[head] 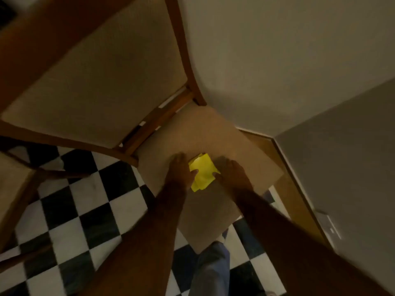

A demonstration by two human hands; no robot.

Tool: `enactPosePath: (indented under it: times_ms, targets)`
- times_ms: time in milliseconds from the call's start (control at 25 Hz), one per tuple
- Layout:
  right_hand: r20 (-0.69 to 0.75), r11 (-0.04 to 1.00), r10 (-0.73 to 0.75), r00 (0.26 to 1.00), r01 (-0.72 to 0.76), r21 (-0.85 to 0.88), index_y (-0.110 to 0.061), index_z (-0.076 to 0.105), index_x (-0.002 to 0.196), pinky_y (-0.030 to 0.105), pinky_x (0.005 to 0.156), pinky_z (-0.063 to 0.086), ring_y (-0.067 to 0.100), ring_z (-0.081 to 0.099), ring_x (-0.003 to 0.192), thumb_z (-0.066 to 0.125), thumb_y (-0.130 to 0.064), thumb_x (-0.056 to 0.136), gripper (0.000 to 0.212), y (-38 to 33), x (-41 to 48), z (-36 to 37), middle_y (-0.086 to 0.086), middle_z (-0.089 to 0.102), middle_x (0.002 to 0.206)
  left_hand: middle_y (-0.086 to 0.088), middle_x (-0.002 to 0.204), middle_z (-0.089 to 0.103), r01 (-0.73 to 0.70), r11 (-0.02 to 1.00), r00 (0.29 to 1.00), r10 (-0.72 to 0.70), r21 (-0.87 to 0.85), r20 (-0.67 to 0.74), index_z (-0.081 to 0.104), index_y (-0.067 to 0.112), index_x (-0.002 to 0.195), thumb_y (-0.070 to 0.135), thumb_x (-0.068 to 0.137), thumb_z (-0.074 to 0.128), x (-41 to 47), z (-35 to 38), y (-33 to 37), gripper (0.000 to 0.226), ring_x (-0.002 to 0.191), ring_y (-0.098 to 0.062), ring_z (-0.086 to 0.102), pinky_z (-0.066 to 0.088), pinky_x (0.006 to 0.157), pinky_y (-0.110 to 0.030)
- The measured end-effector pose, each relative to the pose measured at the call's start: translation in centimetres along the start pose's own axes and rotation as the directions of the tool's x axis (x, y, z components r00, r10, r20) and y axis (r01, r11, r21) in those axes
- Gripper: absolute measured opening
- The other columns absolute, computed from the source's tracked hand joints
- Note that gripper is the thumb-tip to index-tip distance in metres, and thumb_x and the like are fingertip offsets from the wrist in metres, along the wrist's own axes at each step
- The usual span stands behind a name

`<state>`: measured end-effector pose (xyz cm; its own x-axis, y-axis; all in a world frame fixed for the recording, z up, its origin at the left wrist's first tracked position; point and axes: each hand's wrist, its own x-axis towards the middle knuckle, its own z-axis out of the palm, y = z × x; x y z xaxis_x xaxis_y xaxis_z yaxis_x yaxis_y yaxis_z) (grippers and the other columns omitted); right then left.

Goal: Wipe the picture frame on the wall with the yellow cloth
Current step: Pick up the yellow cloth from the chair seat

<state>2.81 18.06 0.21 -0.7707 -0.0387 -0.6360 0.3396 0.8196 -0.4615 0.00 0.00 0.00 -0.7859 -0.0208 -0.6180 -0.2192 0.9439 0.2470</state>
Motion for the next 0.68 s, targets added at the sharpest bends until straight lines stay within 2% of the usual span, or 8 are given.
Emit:
enactPosePath:
  times_ms: [80, 160, 240, 320, 400, 480, 600, 680]
  targets:
    - [0.072, 0.993, -0.012, 0.997, 0.003, 0.119, -0.009, 0.037, 0.155, 0.031, 0.114, 0.025, 0.033, 0.039, 0.147, 0.059, -0.035, 0.099, 0.066, -0.3, 1.7, 1.7, 0.016, 0.041, 0.16, -0.022, 0.164, 0.027, 0.036, 0.999, 0.999, -0.036, -0.006, -0.012, 0.025, 0.0, 0.156, 0.037, 0.099, 0.056, 1.0, 1.5, -0.2, 0.075, 0.154, -0.036, 0.022, 0.021, 0.124, -0.041]
    - [0.045, 0.962, 0.069, 0.997, -0.079, 0.262, -0.007, 0.053, 0.144, 0.03, 0.101, 0.037, 0.034, 0.053, 0.135, 0.07, -0.025, 0.092, 0.057, -0.7, 2.9, 2.5, 0.017, 0.058, 0.145, -0.022, 0.155, 0.041, 0.037, 0.999, 0.998, -0.039, -0.035, -0.049, 0.039, -0.002, 0.148, 0.033, 0.097, 0.059, 1.3, 2.4, -0.6, 0.065, 0.146, -0.036, 0.036, 0.028, 0.118, -0.041]
    - [0.045, 0.894, 0.189, 0.981, -0.191, 0.406, -0.008, 0.06, 0.138, 0.025, 0.09, 0.041, 0.032, 0.06, 0.127, 0.077, -0.016, 0.084, 0.057, -0.5, 3.5, 2.9, 0.014, 0.065, 0.136, -0.023, 0.138, 0.057, 0.011, 0.991, 0.998, -0.019, -0.136, -0.056, 0.055, -0.004, 0.133, 0.027, 0.094, 0.064, 1.8, 2.7, -0.7, 0.051, 0.132, -0.038, 0.051, 0.037, 0.106, -0.041]
    - [0.101, 0.833, 0.241, 0.965, -0.259, 0.49, -0.009, 0.066, 0.132, 0.027, 0.093, 0.047, 0.032, 0.063, 0.123, 0.078, -0.012, 0.08, 0.053, -0.2, 3.5, 2.1, 0.013, 0.069, 0.129, -0.024, 0.123, 0.066, 0.003, 0.964, 0.998, -0.019, -0.267, -0.061, 0.064, -0.004, 0.121, 0.023, 0.09, 0.071, 1.9, 1.8, -0.9, 0.042, 0.118, -0.039, 0.06, 0.046, 0.097, -0.042]
    - [0.111, 0.789, 0.273, 0.956, -0.289, 0.542, -0.005, 0.072, 0.122, 0.042, 0.099, 0.053, 0.038, 0.067, 0.117, 0.078, -0.011, 0.08, 0.043, 0.0, 2.7, 0.1, 0.016, 0.072, 0.112, -0.022, 0.116, 0.07, 0.008, 0.928, 0.999, -0.024, -0.374, -0.039, 0.067, -0.002, 0.116, 0.022, 0.086, 0.076, 1.0, 0.2, -0.1, 0.04, 0.111, -0.037, 0.064, 0.05, 0.091, -0.042]
    - [0.086, 0.749, 0.282, 0.956, -0.275, 0.603, -0.007, 0.075, 0.109, 0.051, 0.099, 0.054, 0.039, 0.069, 0.109, 0.08, -0.011, 0.079, 0.03, -0.2, 1.3, -2.8, 0.014, 0.066, 0.098, -0.016, 0.109, 0.072, -0.018, 0.885, 0.999, 0.0, -0.466, -0.04, 0.067, 0.003, 0.114, 0.021, 0.084, 0.078, -0.2, -2.0, 1.6, 0.037, 0.106, -0.033, 0.067, 0.051, 0.087, -0.039]
    - [0.05, 0.613, 0.288, 0.956, -0.224, 0.758, -0.003, 0.068, 0.106, 0.054, 0.095, 0.056, 0.038, 0.068, 0.104, 0.077, -0.004, 0.081, 0.027, -1.0, -0.9, -8.8, 0.022, 0.067, 0.108, -0.018, 0.105, 0.075, -0.143, 0.836, 0.988, 0.092, -0.529, -0.123, 0.069, 0.003, 0.11, 0.029, 0.076, 0.082, -2.0, -6.6, 5.6, 0.044, 0.097, -0.031, 0.069, 0.053, 0.084, -0.041]
    - [0.017, 0.502, 0.261, 0.965, -0.151, 0.851, -0.001, 0.066, 0.099, 0.046, 0.081, 0.061, 0.036, 0.067, 0.099, 0.071, 0.003, 0.085, 0.016, -1.7, -3.4, -13.5, 0.025, 0.066, 0.11, -0.021, 0.103, 0.075, -0.253, 0.792, 0.965, 0.17, -0.556, -0.198, 0.07, 0.0, 0.108, 0.036, 0.069, 0.076, -3.7, -10.1, 9.0, 0.053, 0.097, -0.035, 0.071, 0.055, 0.085, -0.045]
